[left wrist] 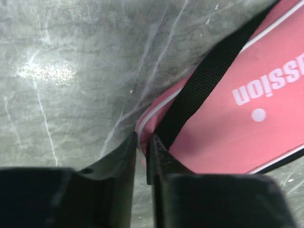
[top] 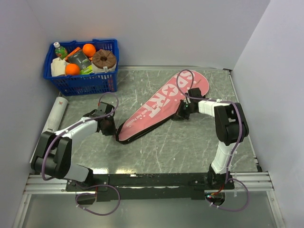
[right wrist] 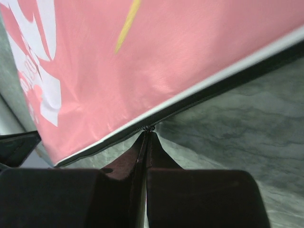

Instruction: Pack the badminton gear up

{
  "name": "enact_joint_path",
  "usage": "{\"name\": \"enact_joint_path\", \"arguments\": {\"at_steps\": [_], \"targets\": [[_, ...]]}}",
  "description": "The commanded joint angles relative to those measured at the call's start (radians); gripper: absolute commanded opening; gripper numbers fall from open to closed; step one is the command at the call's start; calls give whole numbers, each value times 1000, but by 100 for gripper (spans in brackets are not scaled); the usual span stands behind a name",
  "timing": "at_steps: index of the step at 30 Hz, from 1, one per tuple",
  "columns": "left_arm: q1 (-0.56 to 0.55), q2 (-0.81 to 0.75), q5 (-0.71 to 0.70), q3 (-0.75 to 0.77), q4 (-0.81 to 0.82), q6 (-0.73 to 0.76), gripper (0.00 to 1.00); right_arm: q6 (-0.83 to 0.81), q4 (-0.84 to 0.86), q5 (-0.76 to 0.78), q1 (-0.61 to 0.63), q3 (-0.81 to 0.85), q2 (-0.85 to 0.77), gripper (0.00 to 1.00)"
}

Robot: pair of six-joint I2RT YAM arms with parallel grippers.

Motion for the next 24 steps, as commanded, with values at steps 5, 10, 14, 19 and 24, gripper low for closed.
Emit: {"name": "enact_joint_path", "arguments": {"at_steps": [5,10,14,19,24], "targets": [[-5,19,94,-33,91,-16,8,-18,-32,78,196,-3,-57,0],[-6,-8,103,-41,101,-21,6,13,-52,90,329,15,-86,0],[-6,-21,112,-43,108,-24,6,48,-77,106,440,52,-97,0],[-15,-53,121,-49,114,-24,6,100,-80,93,539,102,-89,0],[-31,-88,134,-50,119,-22,6,140,-100,83,654,187,-34,0]]}}
